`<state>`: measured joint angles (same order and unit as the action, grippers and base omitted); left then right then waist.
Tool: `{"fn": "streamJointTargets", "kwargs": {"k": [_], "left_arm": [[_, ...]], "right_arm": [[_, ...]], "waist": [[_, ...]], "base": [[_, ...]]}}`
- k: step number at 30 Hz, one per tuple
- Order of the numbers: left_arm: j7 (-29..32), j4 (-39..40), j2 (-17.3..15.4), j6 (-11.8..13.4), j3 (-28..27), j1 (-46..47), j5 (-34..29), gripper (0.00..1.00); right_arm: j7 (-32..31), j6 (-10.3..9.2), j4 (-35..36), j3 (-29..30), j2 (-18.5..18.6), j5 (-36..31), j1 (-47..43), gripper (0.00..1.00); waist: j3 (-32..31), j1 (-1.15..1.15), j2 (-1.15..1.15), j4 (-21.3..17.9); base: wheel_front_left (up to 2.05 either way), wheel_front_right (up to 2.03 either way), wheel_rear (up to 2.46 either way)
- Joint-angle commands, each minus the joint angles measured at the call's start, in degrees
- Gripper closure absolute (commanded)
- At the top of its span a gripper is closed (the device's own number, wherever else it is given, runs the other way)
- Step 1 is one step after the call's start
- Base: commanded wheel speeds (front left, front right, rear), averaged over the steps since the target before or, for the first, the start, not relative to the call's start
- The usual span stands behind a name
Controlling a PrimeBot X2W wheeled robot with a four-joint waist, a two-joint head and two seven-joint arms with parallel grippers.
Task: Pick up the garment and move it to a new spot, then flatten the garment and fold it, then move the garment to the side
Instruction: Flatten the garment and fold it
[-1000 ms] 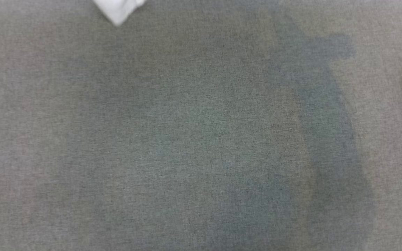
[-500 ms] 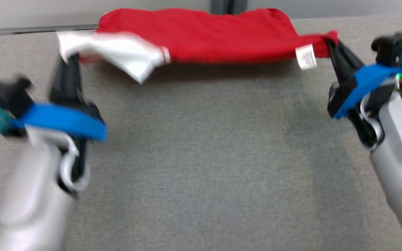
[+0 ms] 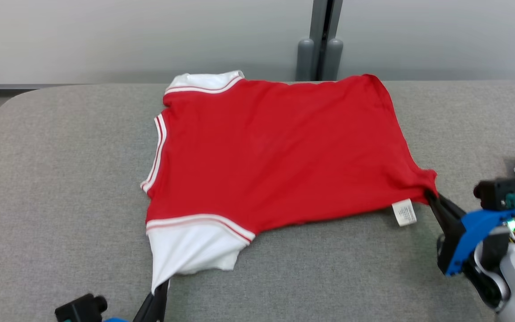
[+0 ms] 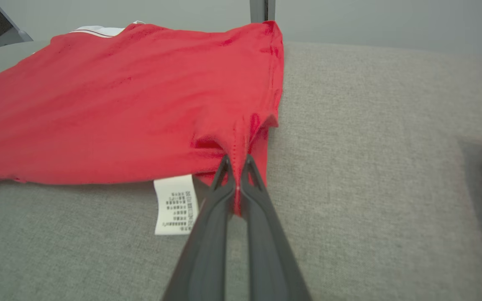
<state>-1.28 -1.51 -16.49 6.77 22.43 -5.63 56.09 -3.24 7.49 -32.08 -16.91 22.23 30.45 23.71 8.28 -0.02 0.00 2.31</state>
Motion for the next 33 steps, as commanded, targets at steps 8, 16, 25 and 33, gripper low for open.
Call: {"fn": "streamJointTargets", "kwargs": {"k": [8,16,25,33], "left_arm": [[12.1,17.7,-8.0,7.8,-0.2,-11.7,4.3,1.0],[14.1,30.2,-11.0,10.2,-2.6,-14.5,5.5,1.0],[9.9,20.9,-5.6,8.0,-1.8,3.3,0.1,1.0],[4.1,1.5,-0.3,3.5,2.6,18.8,-7.2,1.0]], "right_arm": [[-13.0,0.01,16.6,11.3,-2.1,-5.3,-17.6,1.0],[-24.9,0.01,38.9,20.3,-9.3,-12.0,-29.3,1.0],[-26.7,0.01,37.4,19.5,-11.0,-13.9,-23.8,1.0],[-24.5,0.01,31.3,17.7,-10.9,-13.2,-15.0,1.0]], "waist": [[-0.6,0.02,0.0,1.1],[-0.1,0.02,0.0,0.3],[0.8,0.02,0.0,-0.8],[2.5,0.02,0.0,-1.9]], "base": [[0.0,0.0,0.0],[0.0,0.0,0.0],[0.0,0.0,0.0],[0.0,0.0,0.0]]}}
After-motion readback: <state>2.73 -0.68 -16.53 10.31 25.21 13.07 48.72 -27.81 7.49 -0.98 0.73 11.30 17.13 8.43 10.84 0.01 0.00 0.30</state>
